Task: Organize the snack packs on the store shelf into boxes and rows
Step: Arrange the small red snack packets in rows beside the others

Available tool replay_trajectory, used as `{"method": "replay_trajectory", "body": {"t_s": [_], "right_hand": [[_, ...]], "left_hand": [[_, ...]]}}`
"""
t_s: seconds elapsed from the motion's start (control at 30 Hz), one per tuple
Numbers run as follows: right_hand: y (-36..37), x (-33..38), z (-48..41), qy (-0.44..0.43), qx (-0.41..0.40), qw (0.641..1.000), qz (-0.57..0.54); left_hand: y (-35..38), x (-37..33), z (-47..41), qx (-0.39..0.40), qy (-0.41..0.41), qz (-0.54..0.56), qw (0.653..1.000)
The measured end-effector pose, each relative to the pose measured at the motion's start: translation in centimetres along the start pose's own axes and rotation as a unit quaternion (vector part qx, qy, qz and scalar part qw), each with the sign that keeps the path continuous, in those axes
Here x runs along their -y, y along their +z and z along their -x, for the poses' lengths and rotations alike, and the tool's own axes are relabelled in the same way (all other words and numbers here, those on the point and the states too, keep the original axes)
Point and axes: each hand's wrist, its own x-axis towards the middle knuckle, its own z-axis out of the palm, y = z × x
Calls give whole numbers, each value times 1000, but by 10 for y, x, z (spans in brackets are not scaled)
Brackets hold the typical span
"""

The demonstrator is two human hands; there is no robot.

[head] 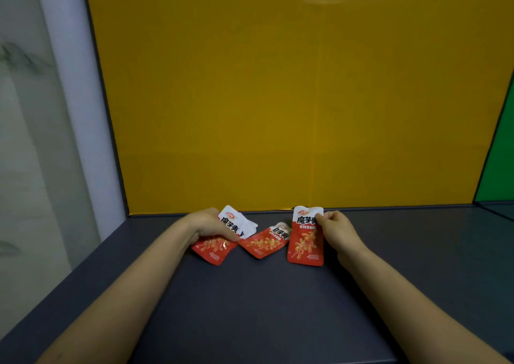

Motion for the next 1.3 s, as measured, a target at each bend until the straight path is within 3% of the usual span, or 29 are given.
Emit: {"method": "replay_trajectory", "body": {"t_s": [0.23, 0.37, 0.47, 0.63, 0.97, 1.13, 1.3], "right_hand": [[-2, 0, -1, -3, -3, 1000, 3], [-7, 0, -1, -3, -10, 1000, 1], [-14, 0, -2, 5, -9, 1000, -6], [-39, 2, 5, 29, 2, 999, -35], [-63, -3, 31, 55, 32, 993, -100], [-78, -8, 41, 48, 76, 986, -143], [-123, -21, 49, 39, 42, 991, -124]], "left_hand": [[1, -4, -5, -19, 0, -8, 1000], [-21, -4, -2, -42, 58, 125, 990], [-19, -15, 1, -9, 88, 213, 973], [27, -32, -8, 75, 60, 130, 987], [60, -40, -14, 14, 102, -54, 993], [65, -46, 1, -4, 101, -6, 995], [79, -72, 26, 3, 163, 93, 982]]}}
